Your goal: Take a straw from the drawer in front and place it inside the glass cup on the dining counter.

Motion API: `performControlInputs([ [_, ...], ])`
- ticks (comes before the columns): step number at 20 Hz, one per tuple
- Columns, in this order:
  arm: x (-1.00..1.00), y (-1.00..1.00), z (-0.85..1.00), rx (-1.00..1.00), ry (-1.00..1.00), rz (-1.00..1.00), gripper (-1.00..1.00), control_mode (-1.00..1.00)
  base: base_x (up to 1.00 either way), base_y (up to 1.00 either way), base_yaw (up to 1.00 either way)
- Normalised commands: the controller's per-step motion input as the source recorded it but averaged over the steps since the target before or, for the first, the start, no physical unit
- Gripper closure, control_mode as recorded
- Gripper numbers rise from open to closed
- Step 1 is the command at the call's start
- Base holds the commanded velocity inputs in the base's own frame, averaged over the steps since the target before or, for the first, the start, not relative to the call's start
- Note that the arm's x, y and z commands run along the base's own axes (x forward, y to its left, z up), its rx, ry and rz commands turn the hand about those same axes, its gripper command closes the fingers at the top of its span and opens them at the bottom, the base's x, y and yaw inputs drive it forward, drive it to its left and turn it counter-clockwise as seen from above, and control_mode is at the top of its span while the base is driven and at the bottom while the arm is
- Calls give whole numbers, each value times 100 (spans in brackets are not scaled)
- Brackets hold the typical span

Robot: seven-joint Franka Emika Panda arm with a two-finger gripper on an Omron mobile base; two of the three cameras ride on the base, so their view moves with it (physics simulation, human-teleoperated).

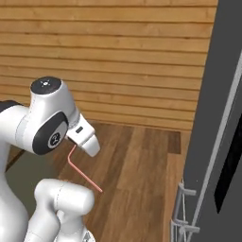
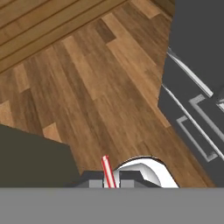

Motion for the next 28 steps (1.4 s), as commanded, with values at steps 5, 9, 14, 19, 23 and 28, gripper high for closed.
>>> performControlInputs([
  [5, 0, 0, 0, 0, 0, 0, 100, 100, 100, 20, 0],
  [9, 0, 0, 0, 0, 0, 0, 100, 100, 100, 43, -1],
  [14, 0, 0, 0, 0, 0, 0, 100, 100, 100, 45, 0],
  [19, 0, 0, 0, 0, 0, 0, 100, 100, 100, 44, 1],
  [23, 0, 0, 0, 0, 0, 0, 100, 100, 100, 33, 15],
  [28, 0, 0, 0, 0, 0, 0, 100, 100, 100, 20, 35],
])
